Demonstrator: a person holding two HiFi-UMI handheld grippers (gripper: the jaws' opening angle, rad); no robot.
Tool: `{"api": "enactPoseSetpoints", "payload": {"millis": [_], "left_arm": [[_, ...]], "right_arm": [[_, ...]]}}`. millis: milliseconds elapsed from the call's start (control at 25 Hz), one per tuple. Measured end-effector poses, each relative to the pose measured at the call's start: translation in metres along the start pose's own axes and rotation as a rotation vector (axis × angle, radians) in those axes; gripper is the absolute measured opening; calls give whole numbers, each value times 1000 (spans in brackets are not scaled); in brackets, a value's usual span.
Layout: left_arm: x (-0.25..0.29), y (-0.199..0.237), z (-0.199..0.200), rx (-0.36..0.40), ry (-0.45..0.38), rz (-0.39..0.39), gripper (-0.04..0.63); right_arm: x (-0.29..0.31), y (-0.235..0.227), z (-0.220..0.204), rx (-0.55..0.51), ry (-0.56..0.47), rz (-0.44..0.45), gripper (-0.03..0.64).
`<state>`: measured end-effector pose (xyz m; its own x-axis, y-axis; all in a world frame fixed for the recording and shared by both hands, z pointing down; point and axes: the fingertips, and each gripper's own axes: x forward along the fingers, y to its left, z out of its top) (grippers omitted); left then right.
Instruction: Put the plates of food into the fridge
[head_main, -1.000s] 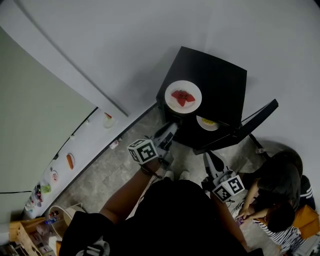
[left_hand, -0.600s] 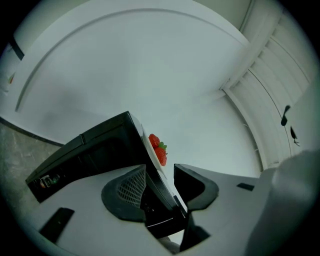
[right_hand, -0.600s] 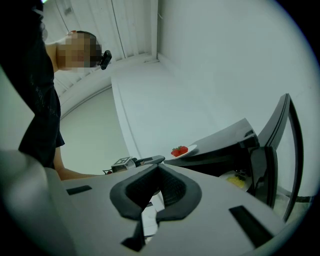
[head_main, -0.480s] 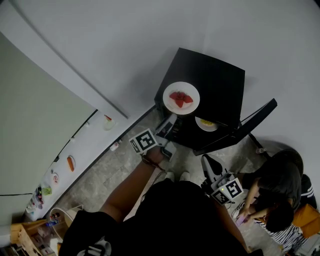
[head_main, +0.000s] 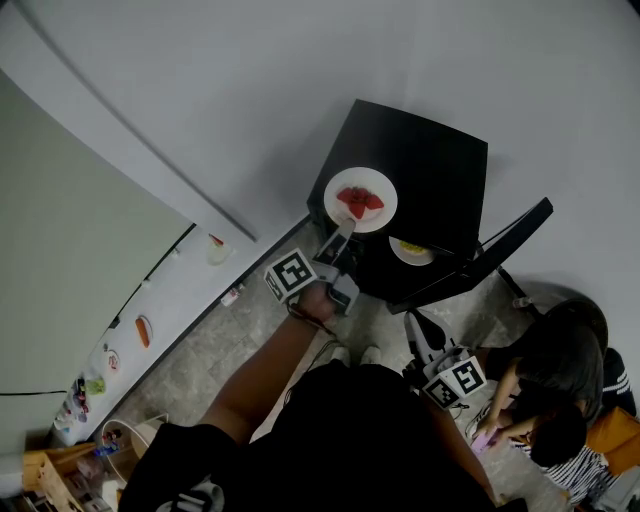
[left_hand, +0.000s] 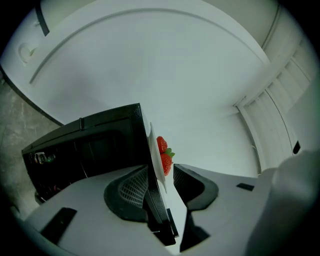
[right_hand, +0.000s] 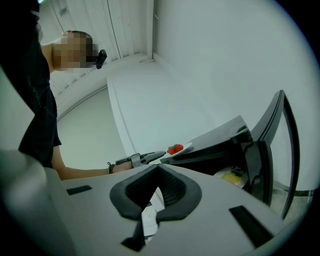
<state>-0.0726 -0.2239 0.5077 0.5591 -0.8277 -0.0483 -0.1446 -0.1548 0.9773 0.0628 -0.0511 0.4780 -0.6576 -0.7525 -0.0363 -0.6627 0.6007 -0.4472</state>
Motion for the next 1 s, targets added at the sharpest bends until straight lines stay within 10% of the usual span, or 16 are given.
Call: {"api": "enactPoseSetpoints", "payload": {"millis": [240, 1000], "left_arm": [[3, 1, 3, -3, -6, 2, 72], [-16, 7, 0, -117, -56, 26, 34]], "right_arm": [[-3, -3, 1, 7, 1, -6, 25], [-7, -6, -7, 50, 27, 8, 25]]}}
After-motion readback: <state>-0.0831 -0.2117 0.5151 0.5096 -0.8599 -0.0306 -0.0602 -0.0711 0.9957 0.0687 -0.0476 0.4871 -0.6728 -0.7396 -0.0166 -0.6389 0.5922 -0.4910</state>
